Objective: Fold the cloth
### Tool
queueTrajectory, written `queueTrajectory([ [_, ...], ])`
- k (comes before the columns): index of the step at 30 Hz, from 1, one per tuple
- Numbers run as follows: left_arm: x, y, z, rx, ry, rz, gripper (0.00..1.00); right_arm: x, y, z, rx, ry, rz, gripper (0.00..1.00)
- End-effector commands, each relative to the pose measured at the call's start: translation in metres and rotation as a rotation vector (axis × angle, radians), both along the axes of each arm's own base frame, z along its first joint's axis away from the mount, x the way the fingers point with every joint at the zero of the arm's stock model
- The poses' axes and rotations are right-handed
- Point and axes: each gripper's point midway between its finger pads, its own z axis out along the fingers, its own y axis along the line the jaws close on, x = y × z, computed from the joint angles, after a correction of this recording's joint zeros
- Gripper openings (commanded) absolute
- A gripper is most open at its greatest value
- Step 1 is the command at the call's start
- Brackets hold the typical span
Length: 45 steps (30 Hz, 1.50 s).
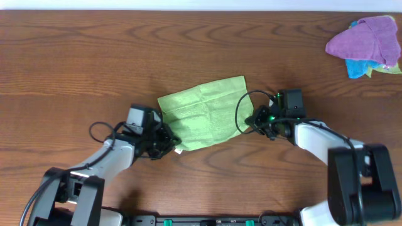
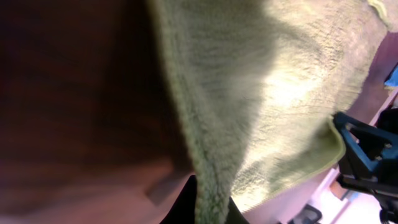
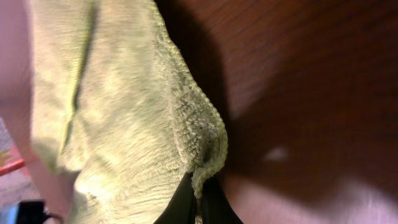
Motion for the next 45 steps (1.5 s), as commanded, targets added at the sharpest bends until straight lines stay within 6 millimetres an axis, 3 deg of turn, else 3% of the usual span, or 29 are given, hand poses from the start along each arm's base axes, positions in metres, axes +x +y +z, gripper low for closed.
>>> queueTrajectory([
  [1,0.01,0.0,0.02,-0.045,-0.063,-0.096,0.06,-0.001,0.006,0.028,0.024,-0.062,0.019,0.01],
  [14,0.035,0.001,0.083,0.012,-0.117,-0.228,0.06,-0.023,0.025,0.104,0.061,-0.199,0.047,0.01],
  [21,0.06,-0.001,0.115,0.02,-0.213,-0.232,0.06,-0.011,0.02,0.132,0.039,-0.302,0.005,0.01],
  [27,0.098,0.008,0.135,0.102,-0.338,-0.165,0.06,0.02,0.011,0.153,-0.011,-0.389,-0.048,0.01],
  [34,0.141,0.011,0.147,0.141,-0.436,-0.109,0.06,0.067,0.008,0.148,-0.055,-0.385,-0.031,0.01],
  [45,0.231,0.003,0.158,0.148,-0.52,-0.086,0.06,0.151,0.004,0.156,-0.103,-0.444,-0.032,0.01],
])
